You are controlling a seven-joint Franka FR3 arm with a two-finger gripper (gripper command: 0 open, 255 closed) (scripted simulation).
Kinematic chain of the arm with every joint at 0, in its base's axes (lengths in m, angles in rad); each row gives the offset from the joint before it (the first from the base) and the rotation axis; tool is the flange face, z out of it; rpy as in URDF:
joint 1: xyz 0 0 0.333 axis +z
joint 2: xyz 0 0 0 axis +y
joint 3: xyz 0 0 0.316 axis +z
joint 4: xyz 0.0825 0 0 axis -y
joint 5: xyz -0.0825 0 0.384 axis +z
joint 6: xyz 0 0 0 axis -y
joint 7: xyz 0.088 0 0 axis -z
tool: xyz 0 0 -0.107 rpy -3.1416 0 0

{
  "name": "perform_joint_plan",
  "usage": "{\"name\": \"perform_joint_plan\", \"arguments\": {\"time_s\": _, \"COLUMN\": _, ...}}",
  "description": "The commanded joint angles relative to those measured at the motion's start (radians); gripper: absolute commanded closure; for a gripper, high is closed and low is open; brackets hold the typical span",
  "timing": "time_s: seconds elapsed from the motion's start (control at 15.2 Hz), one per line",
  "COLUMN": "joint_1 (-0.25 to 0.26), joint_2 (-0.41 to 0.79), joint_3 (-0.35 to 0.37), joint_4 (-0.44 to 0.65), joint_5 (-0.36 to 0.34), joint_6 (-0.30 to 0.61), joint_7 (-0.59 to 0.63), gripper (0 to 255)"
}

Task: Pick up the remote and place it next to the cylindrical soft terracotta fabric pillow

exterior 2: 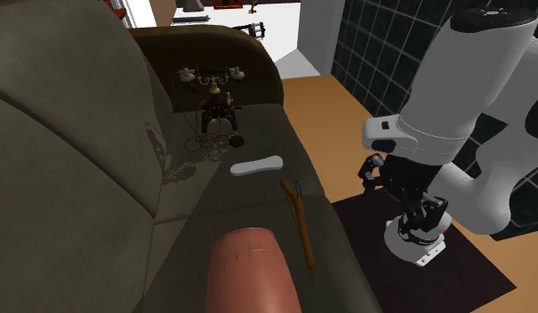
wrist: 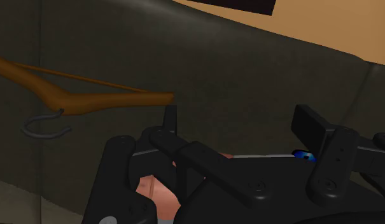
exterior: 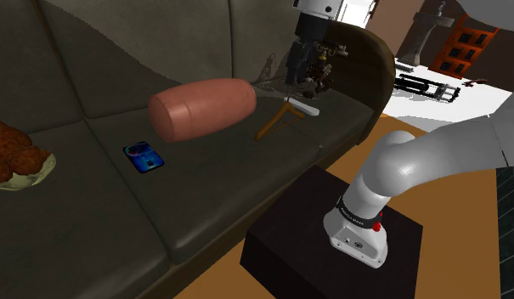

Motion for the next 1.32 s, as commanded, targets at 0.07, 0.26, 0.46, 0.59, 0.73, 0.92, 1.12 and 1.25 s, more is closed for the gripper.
{"name": "perform_joint_plan", "arguments": {"time_s": 0.07, "joint_1": -0.008, "joint_2": 0.012, "joint_3": -0.015, "joint_4": -0.008, "joint_5": -0.012, "joint_6": 0.016, "joint_7": -0.017, "gripper": 0}}
{"name": "perform_joint_plan", "arguments": {"time_s": 0.26, "joint_1": -0.033, "joint_2": 0.053, "joint_3": -0.062, "joint_4": -0.025, "joint_5": -0.046, "joint_6": 0.064, "joint_7": -0.066, "gripper": 0}}
{"name": "perform_joint_plan", "arguments": {"time_s": 0.46, "joint_1": -0.057, "joint_2": 0.104, "joint_3": -0.108, "joint_4": -0.032, "joint_5": -0.077, "joint_6": 0.114, "joint_7": -0.114, "gripper": 0}}
{"name": "perform_joint_plan", "arguments": {"time_s": 0.59, "joint_1": -0.073, "joint_2": 0.142, "joint_3": -0.138, "joint_4": -0.032, "joint_5": -0.096, "joint_6": 0.147, "joint_7": -0.145, "gripper": 0}}
{"name": "perform_joint_plan", "arguments": {"time_s": 0.73, "joint_1": -0.088, "joint_2": 0.184, "joint_3": -0.169, "joint_4": -0.027, "joint_5": -0.113, "joint_6": 0.18, "joint_7": -0.176, "gripper": 0}}
{"name": "perform_joint_plan", "arguments": {"time_s": 0.92, "joint_1": -0.109, "joint_2": 0.254, "joint_3": -0.214, "joint_4": -0.013, "joint_5": -0.134, "joint_6": 0.229, "joint_7": -0.222, "gripper": 0}}
{"name": "perform_joint_plan", "arguments": {"time_s": 1.12, "joint_1": -0.128, "joint_2": 0.33, "joint_3": -0.258, "joint_4": 0.012, "joint_5": -0.148, "joint_6": 0.275, "joint_7": -0.268, "gripper": 0}}
{"name": "perform_joint_plan", "arguments": {"time_s": 1.25, "joint_1": -0.14, "joint_2": 0.385, "joint_3": -0.287, "joint_4": 0.034, "joint_5": -0.153, "joint_6": 0.305, "joint_7": -0.299, "gripper": 0}}
